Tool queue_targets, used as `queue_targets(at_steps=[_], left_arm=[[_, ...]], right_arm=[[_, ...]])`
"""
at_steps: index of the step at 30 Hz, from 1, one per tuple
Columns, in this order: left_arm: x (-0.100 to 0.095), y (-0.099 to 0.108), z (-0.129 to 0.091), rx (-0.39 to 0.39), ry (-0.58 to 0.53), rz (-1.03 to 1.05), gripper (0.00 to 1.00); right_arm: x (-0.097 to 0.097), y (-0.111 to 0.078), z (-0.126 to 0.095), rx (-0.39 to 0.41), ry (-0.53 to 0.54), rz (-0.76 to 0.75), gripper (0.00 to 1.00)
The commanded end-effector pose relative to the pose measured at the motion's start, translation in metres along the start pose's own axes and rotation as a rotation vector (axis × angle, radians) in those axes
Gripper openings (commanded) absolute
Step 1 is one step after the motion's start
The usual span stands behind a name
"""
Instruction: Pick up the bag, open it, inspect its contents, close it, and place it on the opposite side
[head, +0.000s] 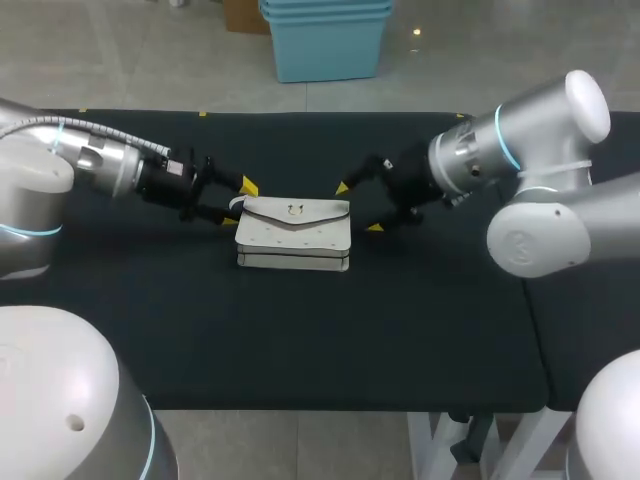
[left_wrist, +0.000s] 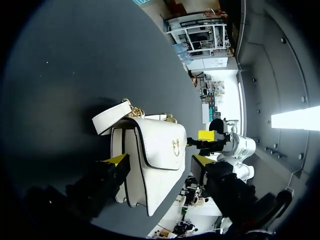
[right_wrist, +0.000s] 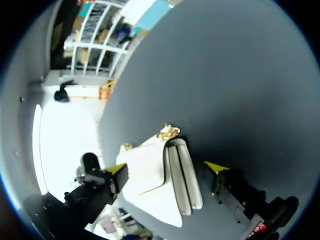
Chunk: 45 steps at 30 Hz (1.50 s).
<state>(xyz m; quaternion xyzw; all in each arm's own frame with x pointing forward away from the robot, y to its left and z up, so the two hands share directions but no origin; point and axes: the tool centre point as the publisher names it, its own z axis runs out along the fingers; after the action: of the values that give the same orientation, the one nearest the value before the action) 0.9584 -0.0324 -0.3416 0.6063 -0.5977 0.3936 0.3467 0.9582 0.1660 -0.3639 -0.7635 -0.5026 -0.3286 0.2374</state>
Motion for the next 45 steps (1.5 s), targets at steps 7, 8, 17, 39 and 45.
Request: queue_targets(at_steps=[7, 8, 17, 39, 45], left_arm=[[-0.004, -0.004, 0.005, -0.013, 0.037, -0.002, 0.71], [-0.004, -0.004, 0.005, -0.013, 0.037, -0.001, 0.7], [-0.004, -0.005, 0.011, -0.021, 0.044, 0.007, 0.64], [-0.019, -0.004, 0.021, -0.009, 0.014, -0.02, 0.0], [-0.011, 0.002, 0.018, -0.015, 0.009, 0.001, 0.42]], right_arm=[[0.004, -0.006, 0.011, 0.184, 0.153, -0.022, 0.86], [0.005, -0.007, 0.011, 0.195, 0.159, -0.02, 0.82], [0.009, -0.015, 0.018, 0.306, 0.153, -0.028, 0.83], [0.006, -0.019, 0.034, 0.364, 0.155, -0.013, 0.0], [0.006, -0.019, 0.029, 0.346, 0.162, -0.012, 0.65]])
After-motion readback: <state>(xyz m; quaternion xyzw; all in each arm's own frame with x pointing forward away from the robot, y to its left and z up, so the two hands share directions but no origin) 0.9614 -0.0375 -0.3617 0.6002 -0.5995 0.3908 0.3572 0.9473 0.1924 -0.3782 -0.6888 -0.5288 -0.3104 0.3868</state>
